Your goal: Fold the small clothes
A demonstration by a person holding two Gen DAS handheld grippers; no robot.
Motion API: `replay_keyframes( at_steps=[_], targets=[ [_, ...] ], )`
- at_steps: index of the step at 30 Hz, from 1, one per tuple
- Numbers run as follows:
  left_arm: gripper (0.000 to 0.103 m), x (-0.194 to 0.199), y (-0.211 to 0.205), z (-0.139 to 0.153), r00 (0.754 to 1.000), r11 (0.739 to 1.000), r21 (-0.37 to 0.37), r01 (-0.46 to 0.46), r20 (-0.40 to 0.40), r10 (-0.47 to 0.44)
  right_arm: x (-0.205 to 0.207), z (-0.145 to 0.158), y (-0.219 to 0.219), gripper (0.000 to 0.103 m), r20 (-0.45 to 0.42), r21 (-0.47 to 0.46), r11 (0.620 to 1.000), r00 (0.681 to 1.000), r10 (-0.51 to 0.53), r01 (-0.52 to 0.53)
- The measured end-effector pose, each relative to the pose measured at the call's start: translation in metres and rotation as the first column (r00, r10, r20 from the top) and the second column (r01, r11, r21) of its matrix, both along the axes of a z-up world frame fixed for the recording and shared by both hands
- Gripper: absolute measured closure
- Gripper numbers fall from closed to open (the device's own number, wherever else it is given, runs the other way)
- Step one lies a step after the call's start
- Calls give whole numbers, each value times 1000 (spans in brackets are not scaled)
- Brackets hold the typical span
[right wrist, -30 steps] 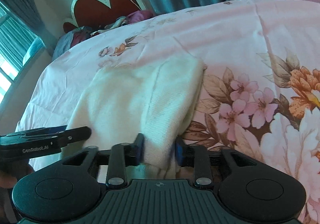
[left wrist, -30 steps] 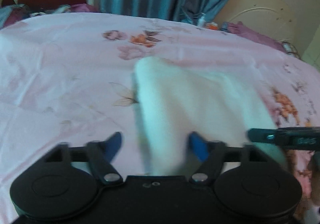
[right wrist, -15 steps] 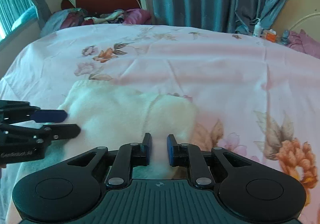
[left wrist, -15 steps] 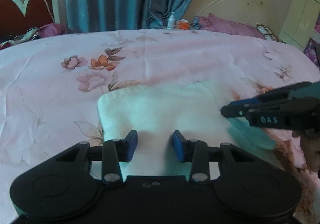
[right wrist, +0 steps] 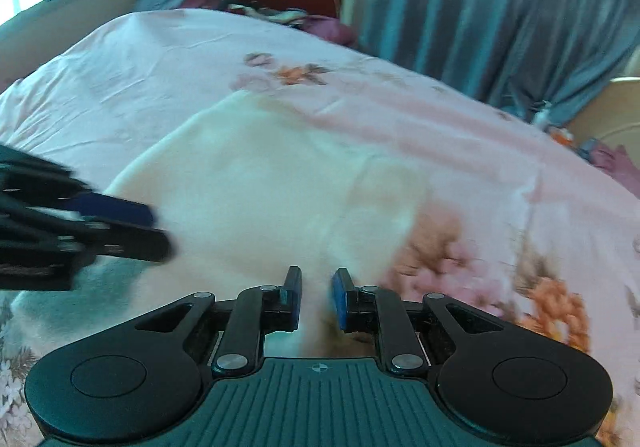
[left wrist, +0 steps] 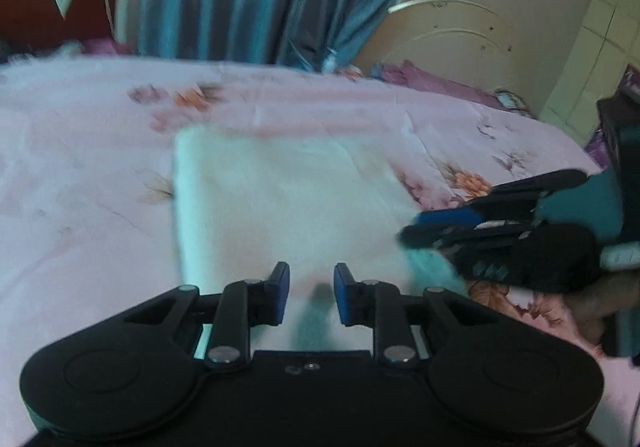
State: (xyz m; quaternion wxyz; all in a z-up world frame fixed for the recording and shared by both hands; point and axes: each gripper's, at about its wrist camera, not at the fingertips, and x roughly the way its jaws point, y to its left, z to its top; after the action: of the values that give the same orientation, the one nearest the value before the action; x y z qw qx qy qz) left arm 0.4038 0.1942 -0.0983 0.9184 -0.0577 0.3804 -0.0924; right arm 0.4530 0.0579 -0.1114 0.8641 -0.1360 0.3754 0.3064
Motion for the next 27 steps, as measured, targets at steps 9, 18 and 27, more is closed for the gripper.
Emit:
replay_keyframes(
  at_steps=[9, 18, 27],
  targets=[
    [81, -60, -4, -17, 995, 998, 26, -56, -85, 58, -72, -14, -5, 88, -88, -9, 993, 990, 113, -114],
    [73, -121, -28, 24, 989, 985, 90, -145, 22, 144, -122, 29, -68, 88, 10, 130, 986, 994, -105, 103],
    [0, -212, -64, 81, 961, 962, 141, -234, 182, 207, -225, 83, -112, 5, 112, 201, 951, 959, -261, 236]
  ],
)
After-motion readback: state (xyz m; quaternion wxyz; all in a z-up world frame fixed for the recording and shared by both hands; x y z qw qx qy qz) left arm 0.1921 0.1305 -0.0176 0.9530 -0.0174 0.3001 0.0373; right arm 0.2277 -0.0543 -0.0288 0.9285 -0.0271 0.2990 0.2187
